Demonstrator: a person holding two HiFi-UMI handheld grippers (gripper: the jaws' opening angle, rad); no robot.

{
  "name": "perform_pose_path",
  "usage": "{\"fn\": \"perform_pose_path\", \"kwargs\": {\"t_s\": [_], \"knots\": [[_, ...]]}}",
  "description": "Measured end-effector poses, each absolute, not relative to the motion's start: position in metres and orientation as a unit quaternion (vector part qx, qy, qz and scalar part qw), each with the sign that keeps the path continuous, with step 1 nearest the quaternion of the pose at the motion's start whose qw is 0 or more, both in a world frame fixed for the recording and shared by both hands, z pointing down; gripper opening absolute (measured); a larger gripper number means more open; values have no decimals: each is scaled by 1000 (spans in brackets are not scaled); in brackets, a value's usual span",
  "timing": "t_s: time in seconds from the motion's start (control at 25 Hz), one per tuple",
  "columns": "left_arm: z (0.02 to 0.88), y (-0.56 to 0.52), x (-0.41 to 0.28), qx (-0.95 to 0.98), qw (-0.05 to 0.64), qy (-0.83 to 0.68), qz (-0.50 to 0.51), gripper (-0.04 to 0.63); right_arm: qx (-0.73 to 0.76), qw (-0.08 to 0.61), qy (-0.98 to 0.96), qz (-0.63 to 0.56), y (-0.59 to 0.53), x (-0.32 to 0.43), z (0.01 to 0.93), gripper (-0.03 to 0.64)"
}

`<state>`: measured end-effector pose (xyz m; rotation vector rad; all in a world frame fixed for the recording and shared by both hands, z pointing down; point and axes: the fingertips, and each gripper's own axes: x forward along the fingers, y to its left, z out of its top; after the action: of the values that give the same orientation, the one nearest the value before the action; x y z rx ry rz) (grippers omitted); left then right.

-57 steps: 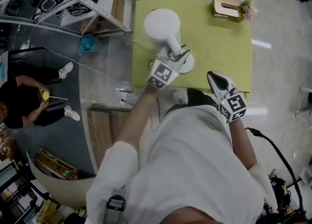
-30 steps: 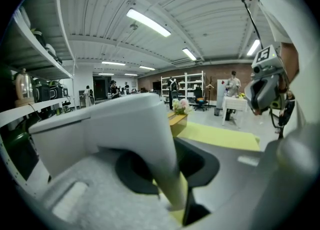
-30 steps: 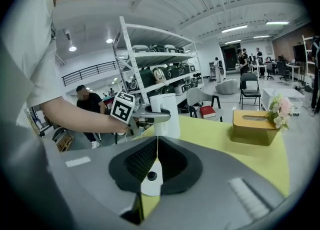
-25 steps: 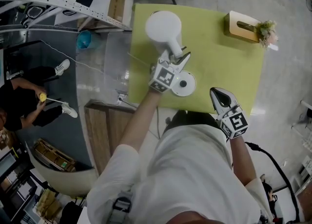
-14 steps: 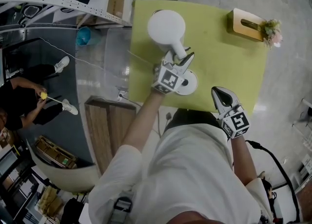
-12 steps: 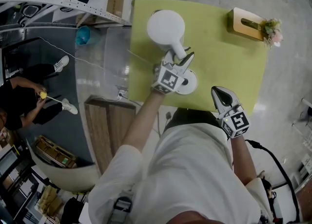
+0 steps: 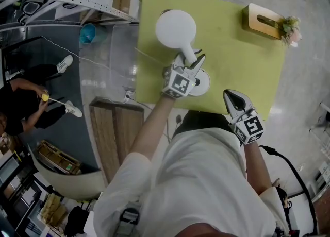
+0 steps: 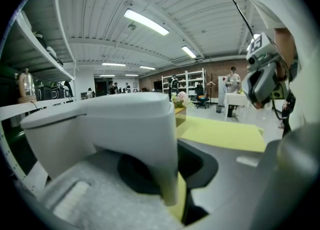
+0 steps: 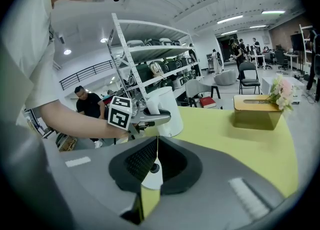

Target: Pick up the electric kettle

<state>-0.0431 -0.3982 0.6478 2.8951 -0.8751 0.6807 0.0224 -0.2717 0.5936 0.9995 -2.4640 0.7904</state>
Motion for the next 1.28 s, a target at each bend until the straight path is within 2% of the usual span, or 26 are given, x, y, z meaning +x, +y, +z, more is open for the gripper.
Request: {"fn": "perform_pose_path", "kwargs": {"t_s": [0.48, 0.96, 1.28], "knots": [[648, -394, -47, 933, 28, -299, 200, 67, 359, 179, -871, 283, -261, 21, 594, 9], [644, -381, -66, 926, 55, -321, 189, 121, 357, 173, -877, 270, -250, 15, 581, 9], [629, -369, -83, 921, 53, -336, 187, 123, 356, 168, -884, 252, -241, 9, 564, 9]]}}
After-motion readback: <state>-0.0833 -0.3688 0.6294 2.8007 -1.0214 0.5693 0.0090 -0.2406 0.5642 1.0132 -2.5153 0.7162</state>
